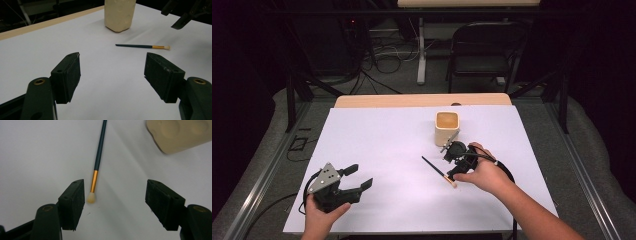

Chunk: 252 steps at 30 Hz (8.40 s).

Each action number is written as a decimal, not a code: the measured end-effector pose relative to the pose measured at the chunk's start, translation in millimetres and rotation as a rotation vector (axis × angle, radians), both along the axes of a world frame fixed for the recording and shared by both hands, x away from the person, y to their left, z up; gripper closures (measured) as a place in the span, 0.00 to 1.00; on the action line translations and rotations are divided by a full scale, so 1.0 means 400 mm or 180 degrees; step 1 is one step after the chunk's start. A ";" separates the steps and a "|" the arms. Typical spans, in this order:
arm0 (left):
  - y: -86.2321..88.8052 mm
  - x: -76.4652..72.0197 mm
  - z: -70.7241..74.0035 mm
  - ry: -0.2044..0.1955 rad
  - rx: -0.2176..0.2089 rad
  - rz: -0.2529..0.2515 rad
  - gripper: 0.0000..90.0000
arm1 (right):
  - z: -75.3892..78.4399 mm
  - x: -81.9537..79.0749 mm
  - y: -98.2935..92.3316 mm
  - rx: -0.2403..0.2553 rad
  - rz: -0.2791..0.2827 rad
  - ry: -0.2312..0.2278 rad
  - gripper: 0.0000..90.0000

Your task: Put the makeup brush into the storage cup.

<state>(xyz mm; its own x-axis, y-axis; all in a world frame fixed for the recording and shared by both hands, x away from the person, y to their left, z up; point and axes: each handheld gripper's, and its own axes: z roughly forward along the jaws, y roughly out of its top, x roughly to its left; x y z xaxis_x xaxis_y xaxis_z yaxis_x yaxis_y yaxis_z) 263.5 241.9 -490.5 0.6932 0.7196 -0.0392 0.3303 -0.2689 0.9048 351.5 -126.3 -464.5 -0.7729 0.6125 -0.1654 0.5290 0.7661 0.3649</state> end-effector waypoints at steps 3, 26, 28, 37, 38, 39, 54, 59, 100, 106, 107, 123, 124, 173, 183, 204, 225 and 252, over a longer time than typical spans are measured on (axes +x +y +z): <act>0.000 0.000 0.000 0.0002 0.0001 0.0007 0.33 | -0.005 0.006 0.008 -0.0035 0.0007 0.0021 0.35; -0.001 0.003 -0.004 0.0031 0.0044 0.0003 0.33 | -0.050 0.048 0.067 -0.0146 0.0072 0.0193 0.45; -0.001 0.002 -0.004 0.0034 0.0057 0.0004 0.33 | -0.053 0.051 0.070 -0.0174 0.0062 0.0216 0.47; -0.002 0.003 -0.005 0.0036 0.0069 -0.0003 0.33 | -0.069 0.065 0.078 -0.0226 0.0084 0.0274 0.52; -0.002 0.003 -0.005 0.0033 0.0069 -0.0006 0.33 | -0.071 0.066 0.079 -0.0226 0.0084 0.0276 0.53; -0.002 0.003 -0.005 0.0035 0.0072 -0.0004 0.33 | -0.072 0.066 0.080 -0.0220 0.0072 0.0288 0.54; -0.002 0.004 -0.006 0.0040 0.0076 -0.0008 0.33 | -0.093 0.075 0.094 -0.0291 0.0081 0.0384 0.63; -0.003 0.004 -0.008 0.0054 0.0061 -0.0006 0.33 | -0.097 0.077 0.099 -0.0325 0.0102 0.0419 0.68; -0.002 0.006 -0.010 0.0065 0.0070 -0.0009 0.34 | -0.150 0.094 0.108 -0.0408 -0.0079 0.0876 0.84; -0.002 0.006 -0.010 0.0064 0.0074 -0.0010 0.34 | -0.156 0.093 0.111 -0.0424 -0.0076 0.0884 0.86; -0.002 0.006 -0.010 0.0064 0.0074 -0.0010 0.34 | -0.156 0.093 0.111 -0.0424 -0.0076 0.0884 0.86; -0.002 0.006 -0.010 0.0061 0.0070 -0.0007 0.34 | -0.157 0.087 0.120 -0.0474 -0.0039 0.0876 0.92; -0.002 0.006 -0.010 0.0063 0.0068 -0.0007 0.34 | -0.156 0.087 0.120 -0.0483 -0.0038 0.0880 0.92; -0.003 0.007 -0.011 0.0056 0.0085 -0.0015 0.35 | -0.071 -0.026 0.115 -0.0936 0.0783 -0.0129 0.93; -0.002 0.007 -0.011 0.0055 0.0085 -0.0005 0.35 | -0.046 -0.044 0.113 -0.1063 0.1015 -0.0302 0.93; -0.012 0.007 -0.013 0.0068 0.0153 -0.0019 0.37 | -0.016 -0.073 0.094 -0.1134 0.1568 -0.0757 0.93; -0.046 0.035 0.028 0.0239 0.0538 -0.0167 0.40 | -0.005 -0.100 0.076 -0.1373 0.2087 -0.1218 0.93; -0.129 0.095 0.105 0.0789 0.1392 -0.0496 0.42 | -0.008 -0.119 0.064 -0.1529 0.2340 -0.1597 0.93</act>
<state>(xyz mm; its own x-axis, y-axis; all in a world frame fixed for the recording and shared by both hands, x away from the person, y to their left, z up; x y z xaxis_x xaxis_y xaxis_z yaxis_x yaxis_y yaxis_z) 301.6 190.5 -448.3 0.8014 0.5945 0.0654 0.4461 -0.6670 0.5967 303.7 -100.9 -467.8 -0.7053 -0.2045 -0.6788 -0.2631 0.9646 -0.0173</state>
